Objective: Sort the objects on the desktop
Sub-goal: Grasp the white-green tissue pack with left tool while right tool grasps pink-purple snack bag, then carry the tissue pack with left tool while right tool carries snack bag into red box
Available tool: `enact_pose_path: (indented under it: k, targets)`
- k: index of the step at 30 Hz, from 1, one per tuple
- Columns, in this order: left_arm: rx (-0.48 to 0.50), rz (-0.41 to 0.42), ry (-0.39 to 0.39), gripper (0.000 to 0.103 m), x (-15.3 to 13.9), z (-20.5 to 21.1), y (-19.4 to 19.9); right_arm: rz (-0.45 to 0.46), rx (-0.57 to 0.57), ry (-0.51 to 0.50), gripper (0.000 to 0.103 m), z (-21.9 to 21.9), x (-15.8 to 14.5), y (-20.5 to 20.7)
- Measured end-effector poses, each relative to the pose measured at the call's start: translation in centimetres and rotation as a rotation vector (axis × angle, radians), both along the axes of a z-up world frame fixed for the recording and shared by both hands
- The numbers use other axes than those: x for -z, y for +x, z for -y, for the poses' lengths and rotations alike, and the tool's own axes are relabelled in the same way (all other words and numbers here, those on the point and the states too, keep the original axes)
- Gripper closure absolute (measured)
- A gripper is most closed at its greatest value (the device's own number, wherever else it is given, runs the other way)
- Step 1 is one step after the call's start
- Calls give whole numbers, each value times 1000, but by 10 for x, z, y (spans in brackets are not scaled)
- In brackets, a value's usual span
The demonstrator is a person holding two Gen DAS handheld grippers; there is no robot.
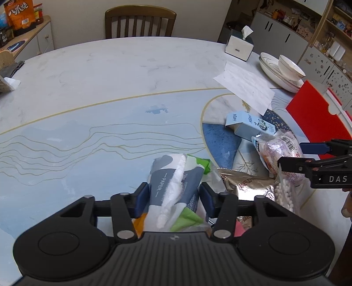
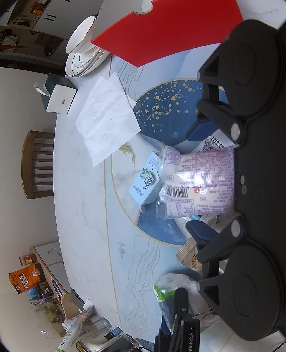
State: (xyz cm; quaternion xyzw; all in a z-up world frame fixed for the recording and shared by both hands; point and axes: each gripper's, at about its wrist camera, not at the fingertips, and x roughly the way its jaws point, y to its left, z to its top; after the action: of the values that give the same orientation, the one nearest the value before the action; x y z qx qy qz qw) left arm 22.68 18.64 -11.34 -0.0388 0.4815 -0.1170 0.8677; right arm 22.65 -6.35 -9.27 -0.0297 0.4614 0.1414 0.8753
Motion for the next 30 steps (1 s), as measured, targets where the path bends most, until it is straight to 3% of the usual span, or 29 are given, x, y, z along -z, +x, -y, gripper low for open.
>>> enact_pose_path:
  k: [1,2,9,30]
  targets:
    - [0,0,-6,59,0,0,0,-7,-1,2,33,0,0,0]
    - [-1,-1,-12,60,-1,-1,0,-15,0,1,44,-1,1,1]
    - [-6,21,-43,70,-8,-4,0,-8,-3,-15,52,-2,-2,-3]
    - [-121,161,-19,71,-77,19,-29,86,-63,108,55,42,-60,-28]
